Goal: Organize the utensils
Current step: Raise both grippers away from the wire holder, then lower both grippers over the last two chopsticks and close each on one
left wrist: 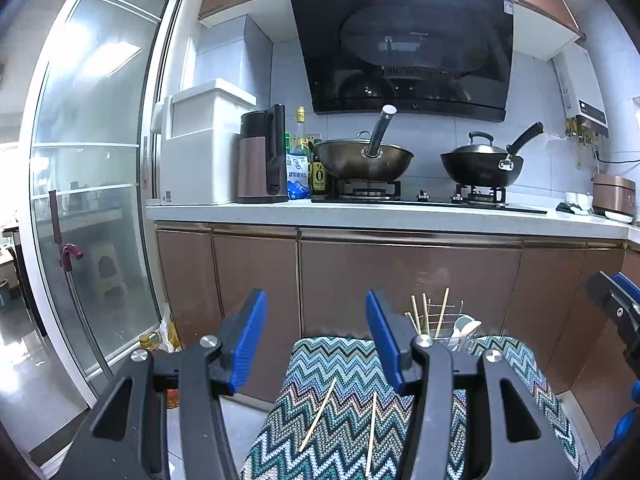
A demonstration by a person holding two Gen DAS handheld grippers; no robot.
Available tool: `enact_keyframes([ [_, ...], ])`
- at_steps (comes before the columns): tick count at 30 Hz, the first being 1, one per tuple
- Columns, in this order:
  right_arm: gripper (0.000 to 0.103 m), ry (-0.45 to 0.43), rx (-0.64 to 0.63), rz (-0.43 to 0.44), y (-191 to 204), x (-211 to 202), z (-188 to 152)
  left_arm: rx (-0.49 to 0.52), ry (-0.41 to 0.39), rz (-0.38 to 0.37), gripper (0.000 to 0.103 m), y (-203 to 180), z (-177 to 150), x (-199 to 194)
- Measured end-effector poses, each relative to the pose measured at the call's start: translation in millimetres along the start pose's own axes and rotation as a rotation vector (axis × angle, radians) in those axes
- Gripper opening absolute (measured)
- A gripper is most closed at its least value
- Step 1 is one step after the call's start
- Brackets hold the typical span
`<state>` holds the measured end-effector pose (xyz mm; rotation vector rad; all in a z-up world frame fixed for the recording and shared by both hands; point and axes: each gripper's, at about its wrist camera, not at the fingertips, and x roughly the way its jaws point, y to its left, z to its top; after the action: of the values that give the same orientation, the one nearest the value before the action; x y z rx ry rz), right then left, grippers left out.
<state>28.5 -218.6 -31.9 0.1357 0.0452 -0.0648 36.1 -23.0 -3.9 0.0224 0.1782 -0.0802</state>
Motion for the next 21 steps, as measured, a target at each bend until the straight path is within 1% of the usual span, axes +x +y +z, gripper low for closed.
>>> enact_keyframes([
  [4,0.065,0.019,-0.005,-0.003,0,5,-2,-0.002,0.023,-0.005,0.050,5,-2,9],
  [12,0.065,0.108,-0.014,0.001,2,35,-18,-0.019,0.129,0.009,0.050,32,-17,52],
  [14,0.065,0.159,-0.024,0.005,4,49,-23,-0.015,0.176,-0.013,0.050,40,-22,68],
  [16,0.065,0.226,-0.033,0.014,8,65,-29,-0.017,0.232,-0.046,0.050,46,-25,85],
  [17,0.065,0.274,-0.040,0.025,11,77,-33,-0.016,0.271,-0.062,0.050,50,-28,97],
  [19,0.063,0.369,-0.027,0.074,15,100,-43,-0.004,0.354,-0.099,0.050,54,-34,122],
  [20,0.060,0.428,-0.001,0.107,16,114,-50,0.001,0.411,-0.129,0.050,56,-39,140],
  [21,0.056,0.483,0.021,0.136,18,129,-58,0.003,0.451,-0.148,0.050,57,-43,152],
])
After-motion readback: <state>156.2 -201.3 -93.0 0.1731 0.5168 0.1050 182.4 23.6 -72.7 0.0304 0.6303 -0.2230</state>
